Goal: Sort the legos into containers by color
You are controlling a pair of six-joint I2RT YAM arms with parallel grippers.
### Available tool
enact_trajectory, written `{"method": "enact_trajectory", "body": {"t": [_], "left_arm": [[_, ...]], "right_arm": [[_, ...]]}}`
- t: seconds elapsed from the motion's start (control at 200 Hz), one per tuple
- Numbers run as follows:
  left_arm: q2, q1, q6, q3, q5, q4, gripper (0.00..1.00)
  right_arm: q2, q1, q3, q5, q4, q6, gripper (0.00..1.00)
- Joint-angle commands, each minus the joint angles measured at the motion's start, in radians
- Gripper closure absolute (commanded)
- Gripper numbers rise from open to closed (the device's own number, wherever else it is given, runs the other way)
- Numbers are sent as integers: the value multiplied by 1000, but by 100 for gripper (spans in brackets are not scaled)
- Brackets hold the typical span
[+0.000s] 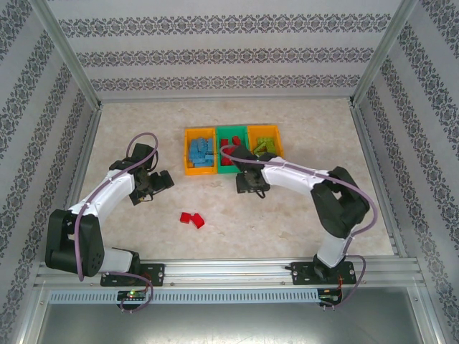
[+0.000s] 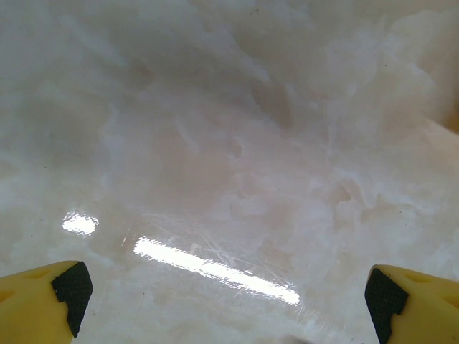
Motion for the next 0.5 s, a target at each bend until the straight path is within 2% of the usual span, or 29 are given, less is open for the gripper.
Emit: {"method": "enact_trajectory", "body": {"t": [0.0, 0.205, 0.345, 0.495], "left_arm": [[-26, 14, 14, -16, 9, 11, 0], [-32, 13, 9, -21, 27, 19, 1], [-59, -3, -10, -44, 27, 20, 1], [-101, -23, -29, -75, 31, -4, 0]], "right_arm": [[-76, -40, 8, 41, -17, -27, 44], [-59, -172, 97, 38, -15, -87, 44], [21, -252, 190, -3, 4, -117, 44], [128, -292, 309, -8, -2, -146, 43]]}}
